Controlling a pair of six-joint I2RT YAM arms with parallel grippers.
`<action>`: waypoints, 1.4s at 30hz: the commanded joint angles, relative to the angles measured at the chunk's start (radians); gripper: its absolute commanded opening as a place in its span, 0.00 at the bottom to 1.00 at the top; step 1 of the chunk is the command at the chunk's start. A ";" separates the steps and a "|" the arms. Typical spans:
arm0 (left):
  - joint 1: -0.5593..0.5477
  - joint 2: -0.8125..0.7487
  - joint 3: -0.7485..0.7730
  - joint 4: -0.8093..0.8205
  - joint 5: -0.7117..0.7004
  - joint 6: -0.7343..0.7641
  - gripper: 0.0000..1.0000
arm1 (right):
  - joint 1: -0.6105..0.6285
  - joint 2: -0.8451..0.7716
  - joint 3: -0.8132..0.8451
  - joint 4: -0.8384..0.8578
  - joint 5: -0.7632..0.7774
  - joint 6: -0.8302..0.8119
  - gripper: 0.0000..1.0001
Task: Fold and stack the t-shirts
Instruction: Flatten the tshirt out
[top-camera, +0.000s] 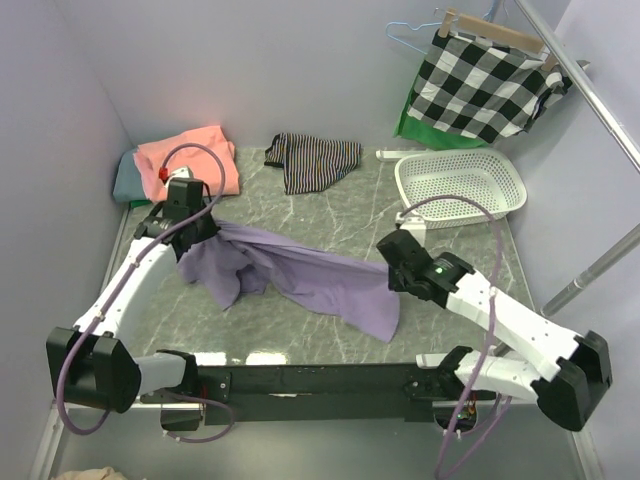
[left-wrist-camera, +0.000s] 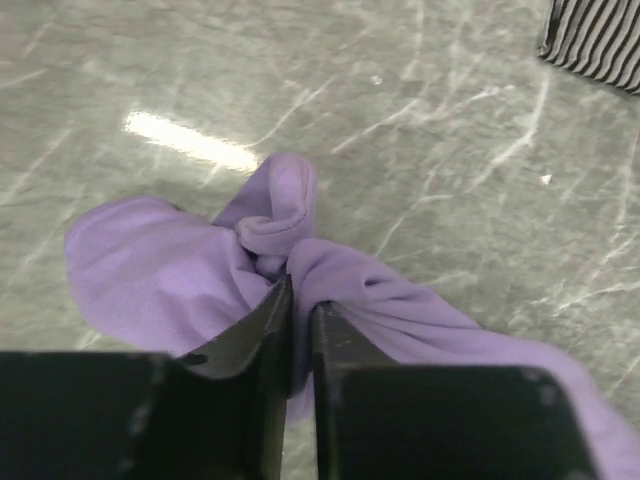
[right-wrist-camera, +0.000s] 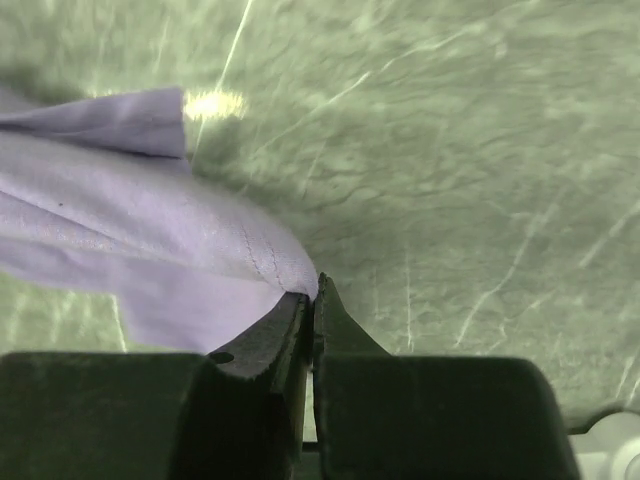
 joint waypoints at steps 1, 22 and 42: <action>0.031 -0.025 0.095 -0.047 -0.037 0.048 0.18 | -0.011 -0.081 0.053 -0.112 0.165 0.084 0.00; 0.033 -0.302 0.354 -0.154 0.298 0.114 0.51 | -0.012 -0.382 0.238 0.071 0.222 -0.186 0.11; 0.033 -0.332 -0.188 0.071 0.086 -0.181 0.68 | 0.052 0.328 0.365 0.411 -0.370 -0.281 0.68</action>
